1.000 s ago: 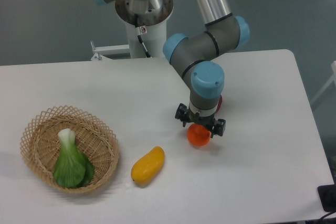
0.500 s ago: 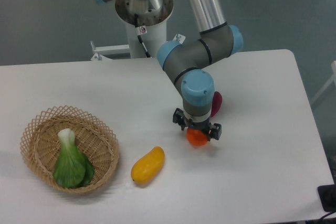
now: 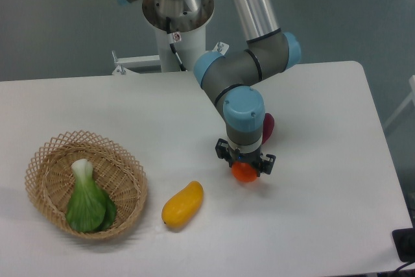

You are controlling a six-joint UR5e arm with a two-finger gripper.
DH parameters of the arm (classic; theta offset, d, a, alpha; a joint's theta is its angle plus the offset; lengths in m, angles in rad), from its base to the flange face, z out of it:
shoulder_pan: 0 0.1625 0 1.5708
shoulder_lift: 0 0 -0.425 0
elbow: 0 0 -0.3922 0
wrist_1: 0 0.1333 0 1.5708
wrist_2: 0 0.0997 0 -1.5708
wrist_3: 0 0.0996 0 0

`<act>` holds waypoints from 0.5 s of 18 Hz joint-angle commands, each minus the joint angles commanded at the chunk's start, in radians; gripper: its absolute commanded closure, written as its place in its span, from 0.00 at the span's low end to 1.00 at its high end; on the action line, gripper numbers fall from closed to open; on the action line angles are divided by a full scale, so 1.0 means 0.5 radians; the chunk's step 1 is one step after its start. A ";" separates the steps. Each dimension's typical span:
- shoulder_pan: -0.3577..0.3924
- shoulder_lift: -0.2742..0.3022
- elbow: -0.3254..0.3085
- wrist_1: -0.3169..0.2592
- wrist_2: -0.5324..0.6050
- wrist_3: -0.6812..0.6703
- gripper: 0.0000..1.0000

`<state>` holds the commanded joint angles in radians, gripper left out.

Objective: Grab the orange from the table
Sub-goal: 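Lift the grasped orange up off the table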

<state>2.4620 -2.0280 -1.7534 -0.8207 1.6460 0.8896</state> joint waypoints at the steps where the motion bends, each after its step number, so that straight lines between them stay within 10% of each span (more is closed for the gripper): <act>1: 0.003 0.015 0.015 -0.003 -0.018 0.006 0.30; 9: 0.073 0.065 0.190 -0.067 -0.095 0.080 0.30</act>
<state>2.4988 -1.9957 -1.6584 -0.8543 1.5984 0.9295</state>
